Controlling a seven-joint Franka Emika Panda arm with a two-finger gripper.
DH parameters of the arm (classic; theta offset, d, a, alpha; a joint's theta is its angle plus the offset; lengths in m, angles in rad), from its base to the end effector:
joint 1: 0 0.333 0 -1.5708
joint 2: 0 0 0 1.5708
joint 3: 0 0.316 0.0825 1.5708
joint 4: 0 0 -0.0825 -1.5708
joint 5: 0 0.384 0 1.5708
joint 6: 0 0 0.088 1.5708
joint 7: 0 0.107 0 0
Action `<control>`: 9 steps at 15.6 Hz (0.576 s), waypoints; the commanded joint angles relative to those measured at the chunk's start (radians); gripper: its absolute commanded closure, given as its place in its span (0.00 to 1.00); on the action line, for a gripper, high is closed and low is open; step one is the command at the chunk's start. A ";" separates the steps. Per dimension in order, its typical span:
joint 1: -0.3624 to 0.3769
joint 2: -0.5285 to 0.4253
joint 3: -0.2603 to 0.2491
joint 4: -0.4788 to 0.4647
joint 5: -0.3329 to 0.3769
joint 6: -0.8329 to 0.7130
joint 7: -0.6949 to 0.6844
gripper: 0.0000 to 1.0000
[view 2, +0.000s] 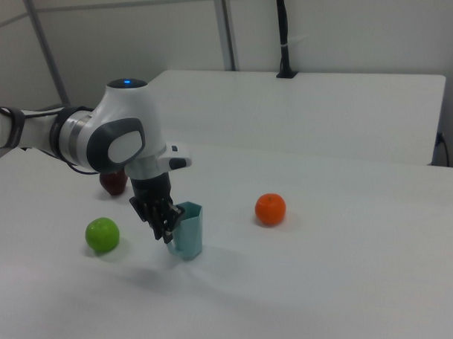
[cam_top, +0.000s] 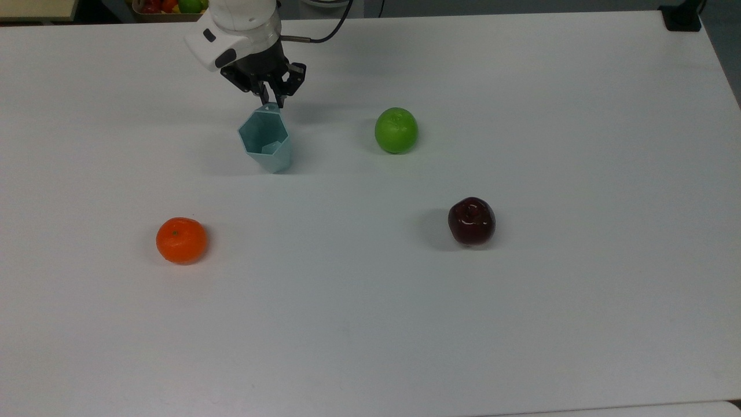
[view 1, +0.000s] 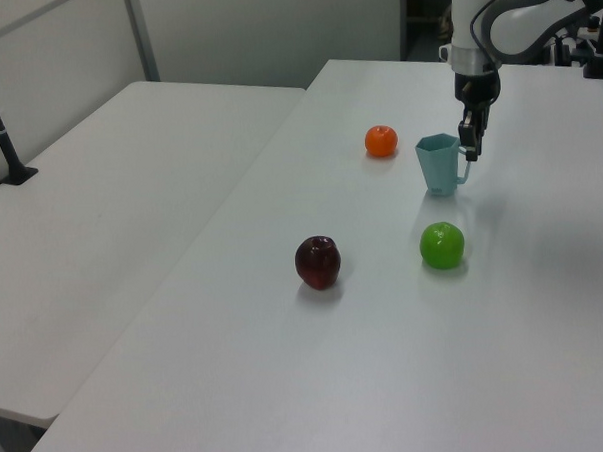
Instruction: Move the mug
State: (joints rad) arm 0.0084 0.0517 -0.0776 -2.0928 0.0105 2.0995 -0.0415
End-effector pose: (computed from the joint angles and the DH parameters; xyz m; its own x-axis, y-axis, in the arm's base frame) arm 0.5478 -0.0372 0.3944 0.9985 -0.0330 -0.0446 -0.0333 -0.9994 -0.0067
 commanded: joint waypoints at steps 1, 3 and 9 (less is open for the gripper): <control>0.002 -0.038 0.001 -0.062 -0.015 0.051 0.015 1.00; 0.007 -0.032 0.002 -0.066 -0.029 0.053 0.026 0.96; -0.001 -0.035 0.002 -0.066 -0.035 0.048 0.041 0.50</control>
State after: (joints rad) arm 0.0085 0.0515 -0.0760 -2.1180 -0.0014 2.1212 -0.0279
